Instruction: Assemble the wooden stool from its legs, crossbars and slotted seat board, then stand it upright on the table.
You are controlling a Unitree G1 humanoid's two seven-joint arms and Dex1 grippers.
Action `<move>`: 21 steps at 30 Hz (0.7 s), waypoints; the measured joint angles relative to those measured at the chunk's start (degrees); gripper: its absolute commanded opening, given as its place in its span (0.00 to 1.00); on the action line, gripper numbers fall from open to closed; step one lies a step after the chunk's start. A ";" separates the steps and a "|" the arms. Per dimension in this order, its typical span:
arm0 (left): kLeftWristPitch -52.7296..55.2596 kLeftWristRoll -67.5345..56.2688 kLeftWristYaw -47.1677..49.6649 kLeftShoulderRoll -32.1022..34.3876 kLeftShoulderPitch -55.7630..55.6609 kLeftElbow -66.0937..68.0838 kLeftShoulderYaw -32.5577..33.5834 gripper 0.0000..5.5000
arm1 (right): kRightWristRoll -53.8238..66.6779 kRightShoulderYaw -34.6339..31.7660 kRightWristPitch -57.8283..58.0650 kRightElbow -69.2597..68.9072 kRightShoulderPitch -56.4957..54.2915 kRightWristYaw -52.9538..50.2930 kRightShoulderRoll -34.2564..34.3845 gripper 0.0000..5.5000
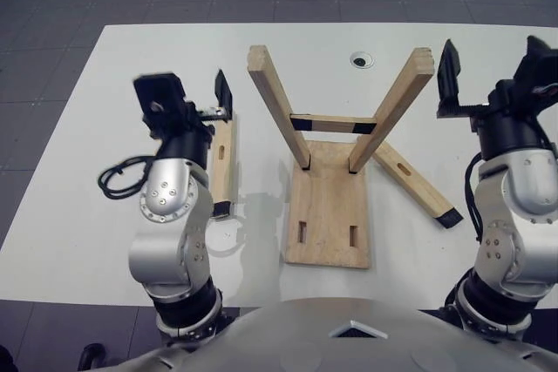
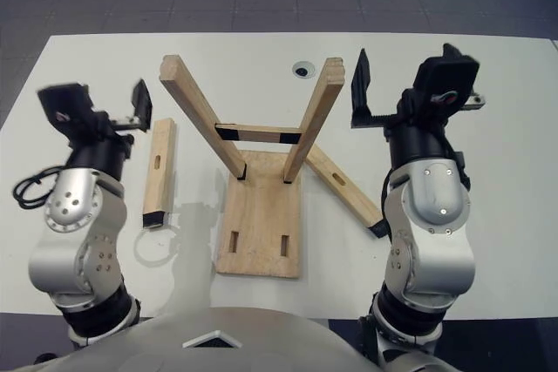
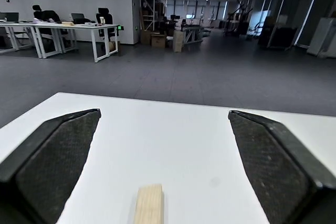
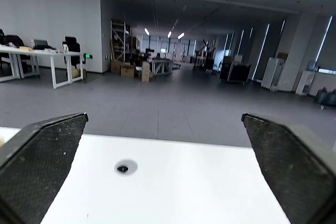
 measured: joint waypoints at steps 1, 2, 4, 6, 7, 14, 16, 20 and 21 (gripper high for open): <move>1.56 -1.25 -0.51 1.06 -5.07 -0.31 2.25 0.82 | 0.58 -0.43 1.58 -0.58 -3.02 0.09 -0.49 1.00; 2.66 -2.27 -0.79 1.97 -8.74 -0.29 3.73 0.82 | 1.20 -0.76 2.81 -0.91 -5.40 0.22 -1.10 1.00; 5.16 -4.52 -1.24 3.19 -16.69 0.80 6.12 0.82 | 2.10 -1.39 5.29 -1.28 -9.82 0.50 -1.72 1.00; 8.17 -7.32 -1.99 3.02 -21.37 2.81 7.58 0.82 | 3.01 -1.20 7.32 -0.87 -12.46 0.58 -1.69 1.00; 8.95 -8.58 -2.17 2.70 -23.69 3.38 7.67 0.82 | 3.53 -0.77 7.98 -0.45 -14.41 0.66 -1.61 1.00; 13.65 -15.25 -3.46 -1.26 -30.88 10.13 5.18 0.82 | 9.48 0.74 13.75 6.10 -27.85 0.99 3.33 1.00; 14.29 -16.04 -3.49 -2.24 -30.88 11.82 4.70 0.82 | 10.20 1.08 14.43 7.29 -29.36 0.90 3.69 1.00; 11.33 -16.95 -3.53 -3.15 -30.88 14.11 2.94 0.82 | 10.10 1.21 14.34 7.76 -30.06 -0.04 3.48 1.00; 10.16 -16.91 -3.66 -3.15 -30.65 14.52 2.32 0.82 | 10.10 1.31 14.34 7.72 -30.06 -0.11 3.46 1.00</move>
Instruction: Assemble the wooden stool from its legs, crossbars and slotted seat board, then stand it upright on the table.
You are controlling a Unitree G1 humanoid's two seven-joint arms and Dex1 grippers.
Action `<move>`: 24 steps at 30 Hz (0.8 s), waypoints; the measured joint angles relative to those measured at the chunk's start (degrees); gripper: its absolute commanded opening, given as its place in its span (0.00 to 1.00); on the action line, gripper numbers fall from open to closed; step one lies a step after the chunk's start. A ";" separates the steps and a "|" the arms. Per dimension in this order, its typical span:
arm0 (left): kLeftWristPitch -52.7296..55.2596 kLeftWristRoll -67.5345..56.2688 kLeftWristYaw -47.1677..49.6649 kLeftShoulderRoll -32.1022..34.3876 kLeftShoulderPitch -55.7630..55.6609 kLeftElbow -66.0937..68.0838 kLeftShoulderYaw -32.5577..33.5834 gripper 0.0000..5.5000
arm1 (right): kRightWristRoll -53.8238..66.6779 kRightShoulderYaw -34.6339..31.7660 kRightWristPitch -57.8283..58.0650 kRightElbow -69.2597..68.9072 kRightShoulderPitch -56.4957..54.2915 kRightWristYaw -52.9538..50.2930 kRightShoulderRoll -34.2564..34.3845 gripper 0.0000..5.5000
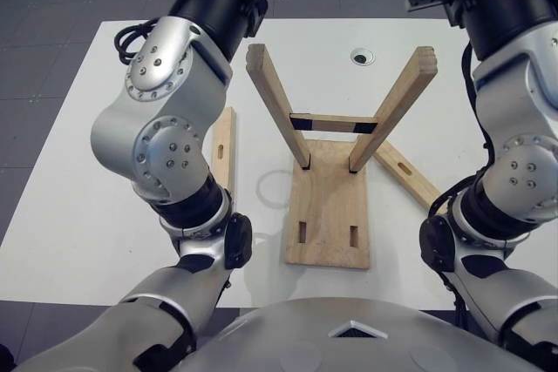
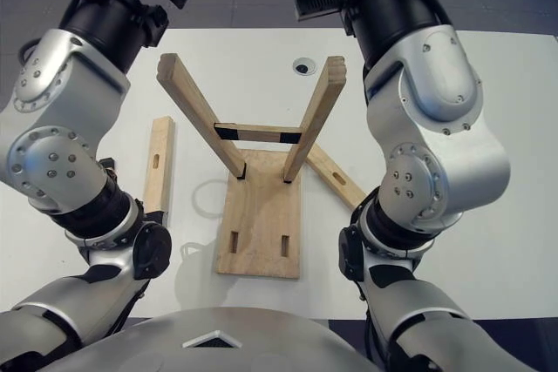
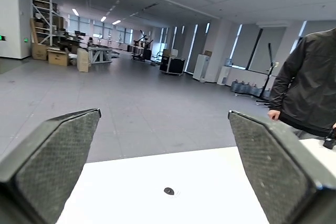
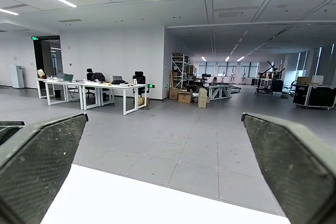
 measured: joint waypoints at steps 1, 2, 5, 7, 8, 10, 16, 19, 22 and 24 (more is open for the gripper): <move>-1.40 0.08 -0.15 0.02 0.63 0.75 -0.91 0.82 | 0.00 0.04 0.00 -0.10 0.00 -0.07 -0.02 1.00; -3.11 0.89 -0.63 0.02 3.57 2.20 -2.85 0.82 | 0.01 0.05 -0.01 -0.43 0.00 -0.35 -0.01 1.00; -8.54 2.29 -1.20 0.50 9.28 2.92 -6.44 0.82 | 0.04 0.29 0.02 -1.17 -0.01 -1.11 0.13 1.00; -10.86 2.36 -1.56 0.76 11.64 1.72 -8.27 0.82 | 0.07 0.36 0.04 -1.90 -0.01 -1.22 0.13 1.00; -11.52 2.36 -1.90 0.90 12.48 1.22 -8.71 0.82 | 0.09 0.36 0.04 -2.14 -0.01 -1.37 0.14 1.00; -12.17 2.31 -1.99 1.37 13.33 0.77 -8.75 0.82 | 0.09 0.34 0.04 -2.34 0.00 -1.62 0.18 1.00; -13.47 0.12 -1.98 0.44 13.71 0.68 -6.67 0.82 | 0.11 0.40 0.00 -2.52 0.51 -1.99 0.46 1.00; -15.01 -2.00 -1.84 -0.52 13.06 1.42 -4.16 0.82 | 0.11 0.41 -0.02 -2.53 1.47 -2.00 0.47 1.00; -15.86 -3.56 -0.52 -0.25 9.64 3.28 0.83 0.82 | 0.11 0.39 -0.14 -2.69 1.70 -2.00 0.47 1.00; -16.71 -5.14 0.53 0.76 6.56 3.23 3.61 0.82 | 0.12 0.29 -0.14 -2.82 2.03 -1.97 0.38 1.00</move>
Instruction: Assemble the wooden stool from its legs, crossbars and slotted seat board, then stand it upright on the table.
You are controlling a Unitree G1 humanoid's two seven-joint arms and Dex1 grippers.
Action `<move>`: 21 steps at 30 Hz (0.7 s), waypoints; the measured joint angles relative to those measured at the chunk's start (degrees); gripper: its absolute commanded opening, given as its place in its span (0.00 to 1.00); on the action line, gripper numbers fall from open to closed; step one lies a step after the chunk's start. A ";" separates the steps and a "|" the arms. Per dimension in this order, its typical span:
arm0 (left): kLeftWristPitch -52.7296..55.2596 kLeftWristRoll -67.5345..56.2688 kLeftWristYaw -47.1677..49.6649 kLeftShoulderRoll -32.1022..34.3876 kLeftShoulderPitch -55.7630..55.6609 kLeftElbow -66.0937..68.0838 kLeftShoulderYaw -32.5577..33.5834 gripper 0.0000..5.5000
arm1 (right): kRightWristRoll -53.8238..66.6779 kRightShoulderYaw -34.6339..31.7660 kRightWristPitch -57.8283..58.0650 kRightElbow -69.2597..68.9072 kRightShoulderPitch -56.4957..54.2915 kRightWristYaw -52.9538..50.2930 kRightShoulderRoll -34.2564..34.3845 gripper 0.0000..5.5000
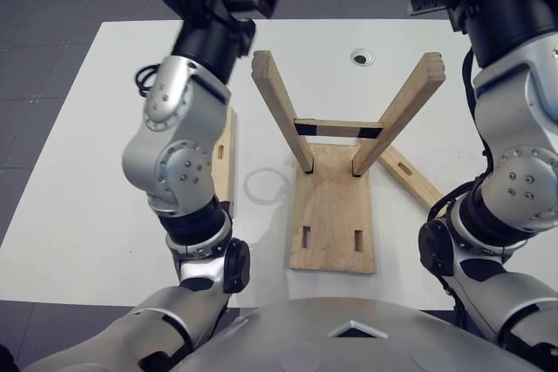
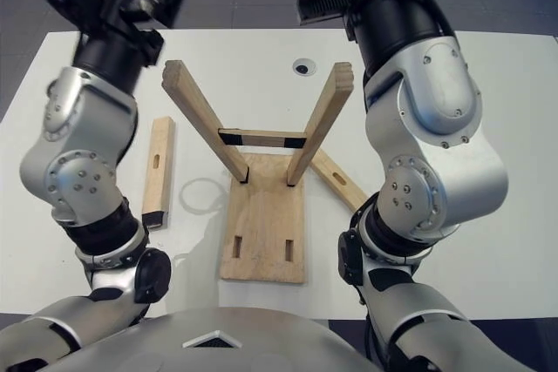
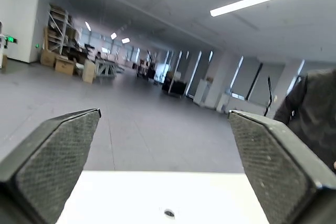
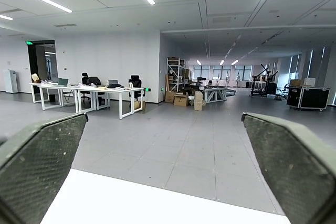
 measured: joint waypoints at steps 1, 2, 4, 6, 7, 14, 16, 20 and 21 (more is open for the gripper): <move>-0.21 -0.61 0.17 0.88 -1.26 -0.73 1.30 0.82 | 0.03 -0.29 0.00 -0.60 0.29 0.15 -0.38 1.00; -0.34 -1.41 0.35 1.91 -2.13 -1.90 2.47 0.82 | 0.06 -0.83 0.00 -1.26 0.57 0.48 -0.87 1.00; 0.43 -3.28 0.46 4.18 -2.01 -4.22 4.75 0.82 | 1.21 -2.83 0.09 -3.17 1.76 1.99 -2.57 1.00; 1.83 -5.20 0.36 6.61 -0.08 -6.77 7.11 0.82 | 2.85 -5.99 0.41 -5.27 3.03 4.17 -4.83 1.00; 2.67 -6.19 -0.07 8.25 1.88 -8.26 8.40 0.82 | 4.37 -8.23 0.60 -6.53 4.11 5.74 -6.18 1.00; 9.75 -10.55 -3.40 20.72 20.44 -11.70 20.02 0.82 | 17.85 -33.64 4.42 -7.78 19.13 20.92 -19.82 1.00; 12.94 -10.42 -3.14 21.39 26.74 -11.25 21.40 0.82 | 20.15 -39.09 5.45 -6.82 23.91 22.77 -21.64 1.00; 18.44 -8.18 1.07 19.83 36.27 -13.89 20.05 0.82 | 21.28 -41.73 5.81 -7.38 33.52 23.20 -22.76 1.00; 19.81 -7.45 2.23 18.82 37.70 -14.48 19.32 0.82 | 21.39 -41.69 5.83 -8.10 35.26 22.90 -22.60 1.00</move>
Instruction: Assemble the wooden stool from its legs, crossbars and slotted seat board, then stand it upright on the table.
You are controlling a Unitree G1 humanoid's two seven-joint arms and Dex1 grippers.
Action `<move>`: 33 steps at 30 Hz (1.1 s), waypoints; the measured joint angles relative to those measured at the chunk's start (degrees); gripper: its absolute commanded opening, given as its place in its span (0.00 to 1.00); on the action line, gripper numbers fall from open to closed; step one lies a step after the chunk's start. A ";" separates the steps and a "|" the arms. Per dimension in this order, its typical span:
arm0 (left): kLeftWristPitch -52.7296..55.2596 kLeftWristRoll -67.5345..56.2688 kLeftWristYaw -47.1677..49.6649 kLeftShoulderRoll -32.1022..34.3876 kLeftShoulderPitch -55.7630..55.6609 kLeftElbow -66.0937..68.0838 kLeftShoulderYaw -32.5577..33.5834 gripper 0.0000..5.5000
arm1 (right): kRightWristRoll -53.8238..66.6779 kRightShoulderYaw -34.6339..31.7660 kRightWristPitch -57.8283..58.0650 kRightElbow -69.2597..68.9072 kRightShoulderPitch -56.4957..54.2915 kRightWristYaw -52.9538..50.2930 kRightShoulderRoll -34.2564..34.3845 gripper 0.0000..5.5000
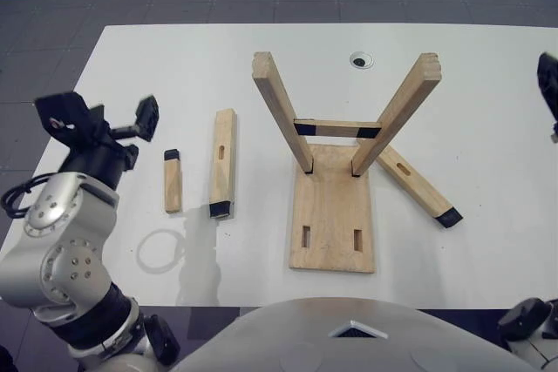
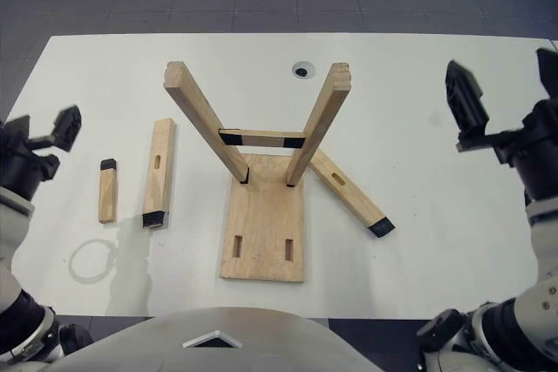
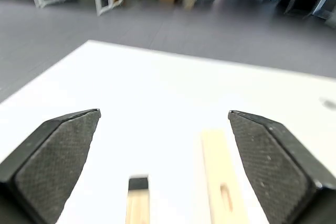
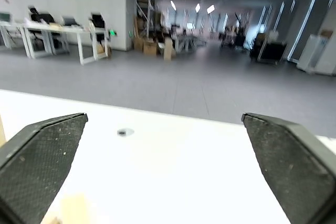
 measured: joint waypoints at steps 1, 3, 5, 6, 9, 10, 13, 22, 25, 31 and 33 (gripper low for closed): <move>0.86 0.84 1.20 -1.00 1.35 -0.42 -0.79 0.82 | 0.32 -0.07 -0.02 -0.54 1.13 -0.48 0.30 1.00; 2.81 3.77 4.07 -3.58 4.44 -0.27 -4.26 0.82 | 1.52 -0.12 -0.12 -1.53 3.14 -1.66 1.50 1.00; 3.27 7.05 6.03 -5.18 6.59 0.65 -8.05 0.82 | 2.28 0.16 -0.41 -2.04 4.06 -2.89 1.95 1.00; 3.27 8.76 7.09 -6.06 7.62 1.92 -9.69 0.82 | 2.43 0.80 -0.48 -2.35 4.94 -3.48 2.16 1.00; 3.46 11.85 7.82 -7.52 8.91 3.87 -12.26 0.82 | 1.45 6.21 -1.01 -2.51 10.61 -3.63 1.40 1.00; 3.53 12.51 7.82 -7.74 9.22 4.13 -12.93 0.82 | 0.86 7.58 -1.12 -2.37 12.46 -3.70 1.33 1.00; 3.75 14.19 7.80 -8.05 9.22 4.29 -13.21 0.82 | 0.46 8.46 -2.40 -2.33 13.61 -4.52 1.30 1.00; 4.83 17.69 6.79 -8.21 8.91 6.99 -15.92 0.77 | 1.15 11.05 -3.42 -3.24 14.89 -6.63 1.29 1.00; 4.98 18.16 5.44 -8.22 9.09 7.43 -16.23 0.66 | 1.17 12.03 -3.43 -3.51 15.99 -6.73 0.94 1.00; 4.71 18.40 4.29 -8.65 9.31 7.86 -16.27 0.48 | -0.06 17.98 -2.82 -3.17 19.95 -5.43 -4.29 1.00; 4.69 18.63 4.16 -8.83 9.60 7.58 -16.32 0.43 | -2.15 22.80 -2.94 -2.19 22.51 -4.07 -7.91 1.00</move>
